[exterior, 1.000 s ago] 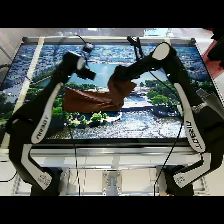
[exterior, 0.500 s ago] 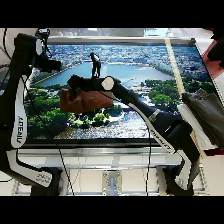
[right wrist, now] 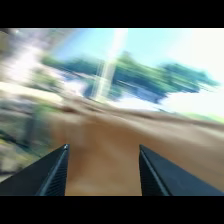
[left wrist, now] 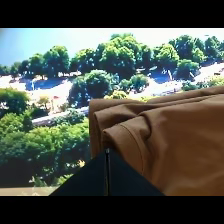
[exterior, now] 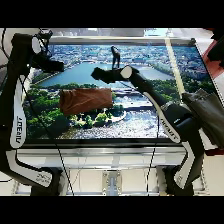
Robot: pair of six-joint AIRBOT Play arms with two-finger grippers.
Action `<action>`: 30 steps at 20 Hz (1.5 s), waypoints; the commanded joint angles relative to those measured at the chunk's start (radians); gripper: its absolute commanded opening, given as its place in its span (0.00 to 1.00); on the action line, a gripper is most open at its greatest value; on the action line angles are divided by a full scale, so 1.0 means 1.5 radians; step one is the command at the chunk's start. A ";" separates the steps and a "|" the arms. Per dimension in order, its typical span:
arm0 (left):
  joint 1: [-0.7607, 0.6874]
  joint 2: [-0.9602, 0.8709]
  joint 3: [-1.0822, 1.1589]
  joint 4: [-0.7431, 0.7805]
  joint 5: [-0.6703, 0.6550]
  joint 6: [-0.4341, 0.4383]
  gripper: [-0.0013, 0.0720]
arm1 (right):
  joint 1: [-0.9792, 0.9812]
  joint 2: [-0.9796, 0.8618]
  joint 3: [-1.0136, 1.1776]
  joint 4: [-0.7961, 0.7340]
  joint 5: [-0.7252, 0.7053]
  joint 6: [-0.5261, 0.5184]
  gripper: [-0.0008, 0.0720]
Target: Fold the shirts.
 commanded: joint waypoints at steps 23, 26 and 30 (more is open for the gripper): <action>0.000 0.000 0.001 -0.013 0.031 0.025 0.04 | -0.039 -0.128 -0.083 0.294 0.117 -0.123 0.70; 0.000 0.000 0.001 -0.013 0.030 0.025 0.04 | -0.021 -0.128 -0.083 0.321 0.116 -0.141 0.55; 0.000 0.000 0.001 -0.012 0.020 0.028 0.04 | -0.018 -0.128 -0.082 0.345 0.106 -0.184 0.05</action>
